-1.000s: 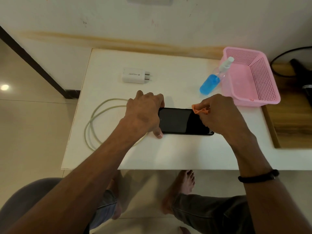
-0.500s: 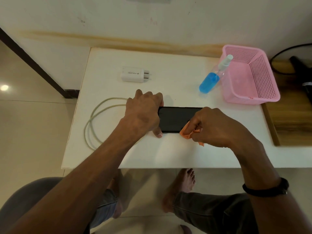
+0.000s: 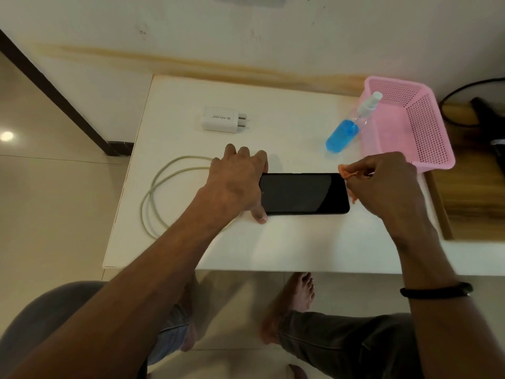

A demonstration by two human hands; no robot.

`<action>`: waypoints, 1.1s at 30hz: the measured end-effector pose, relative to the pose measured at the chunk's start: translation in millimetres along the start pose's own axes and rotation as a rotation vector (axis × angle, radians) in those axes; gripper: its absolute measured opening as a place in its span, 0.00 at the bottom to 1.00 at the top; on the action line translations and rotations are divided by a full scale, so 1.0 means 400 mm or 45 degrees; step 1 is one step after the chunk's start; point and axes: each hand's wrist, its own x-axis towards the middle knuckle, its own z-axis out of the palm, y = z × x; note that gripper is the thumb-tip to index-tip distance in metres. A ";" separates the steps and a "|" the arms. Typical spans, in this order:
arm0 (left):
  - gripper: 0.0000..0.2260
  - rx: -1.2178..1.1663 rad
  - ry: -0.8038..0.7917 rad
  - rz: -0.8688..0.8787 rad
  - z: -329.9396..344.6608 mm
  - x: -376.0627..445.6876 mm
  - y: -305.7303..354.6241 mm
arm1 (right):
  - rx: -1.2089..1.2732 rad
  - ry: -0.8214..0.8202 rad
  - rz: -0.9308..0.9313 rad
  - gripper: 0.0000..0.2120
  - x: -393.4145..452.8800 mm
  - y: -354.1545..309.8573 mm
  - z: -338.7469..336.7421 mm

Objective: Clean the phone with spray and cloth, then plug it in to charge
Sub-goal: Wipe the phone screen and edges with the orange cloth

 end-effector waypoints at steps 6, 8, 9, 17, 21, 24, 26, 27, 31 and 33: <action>0.43 -0.009 -0.002 -0.021 0.001 0.002 -0.006 | -0.216 -0.048 0.027 0.11 0.016 -0.025 0.049; 0.43 -0.012 0.000 -0.022 0.002 0.003 -0.006 | -0.237 -0.036 0.031 0.11 0.020 -0.032 0.056; 0.43 -0.016 0.002 -0.020 0.001 0.003 -0.006 | -0.233 -0.031 0.035 0.11 0.020 -0.033 0.058; 0.43 -0.024 -0.004 -0.021 -0.001 0.004 -0.004 | -0.125 -0.108 0.028 0.12 0.000 -0.090 0.085; 0.43 -0.015 -0.007 -0.027 -0.002 0.008 -0.004 | -0.114 -0.139 -0.054 0.13 -0.021 -0.131 0.114; 0.44 0.016 0.002 -0.042 0.001 0.008 -0.006 | -0.118 -0.159 -0.139 0.13 -0.040 -0.162 0.134; 0.44 0.031 0.004 -0.054 0.003 0.008 -0.006 | -0.135 -0.181 -0.178 0.13 -0.048 -0.183 0.145; 0.44 0.033 0.006 -0.057 0.003 0.007 -0.006 | -0.148 -0.199 -0.189 0.12 -0.050 -0.194 0.150; 0.45 0.024 0.026 -0.052 0.006 0.003 -0.010 | -0.211 -0.307 -0.248 0.10 -0.054 -0.230 0.166; 0.46 0.006 0.045 -0.044 0.009 0.002 -0.011 | -0.232 -0.369 -0.292 0.10 -0.059 -0.241 0.168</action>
